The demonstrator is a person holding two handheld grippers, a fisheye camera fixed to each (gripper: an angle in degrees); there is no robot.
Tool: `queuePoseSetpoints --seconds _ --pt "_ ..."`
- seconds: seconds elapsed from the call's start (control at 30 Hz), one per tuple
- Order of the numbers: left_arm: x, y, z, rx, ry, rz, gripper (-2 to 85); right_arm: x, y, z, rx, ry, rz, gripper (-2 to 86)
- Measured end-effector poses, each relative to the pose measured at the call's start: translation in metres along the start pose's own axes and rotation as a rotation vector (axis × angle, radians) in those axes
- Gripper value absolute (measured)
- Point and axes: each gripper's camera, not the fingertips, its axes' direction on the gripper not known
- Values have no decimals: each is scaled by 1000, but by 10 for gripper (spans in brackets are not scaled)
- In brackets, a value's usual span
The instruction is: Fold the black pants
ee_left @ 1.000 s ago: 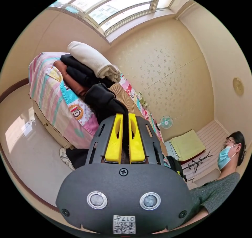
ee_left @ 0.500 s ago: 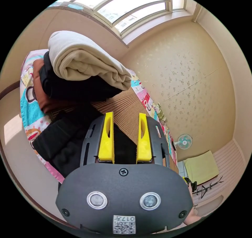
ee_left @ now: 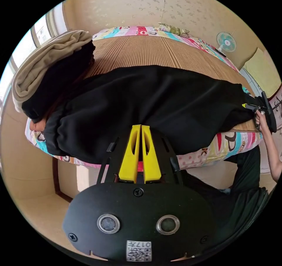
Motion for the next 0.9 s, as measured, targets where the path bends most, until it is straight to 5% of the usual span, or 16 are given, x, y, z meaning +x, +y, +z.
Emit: queuePoseSetpoints --seconds 0.1,0.17,0.23,0.33,0.47,0.63,0.8,0.9 --pt "-38 17 -3 5 121 -168 1 -1 38 -19 2 17 39 10" --pt "-40 33 -20 113 170 -247 23 8 79 -53 177 98 135 16" --pt "-13 47 -48 287 271 -213 75 18 109 -74 287 146 212 24" --pt "53 35 -52 322 470 6 92 44 139 -86 344 193 342 60" --pt "148 6 -37 268 530 290 117 70 158 -83 311 3 407 89" --pt "233 -29 38 -31 280 452 86 79 188 -81 380 -181 436 91" --pt "171 -8 -10 190 642 352 -1 95 210 -83 436 -389 393 95" --pt "153 11 -12 166 673 351 -8 113 224 -83 510 -424 453 104"
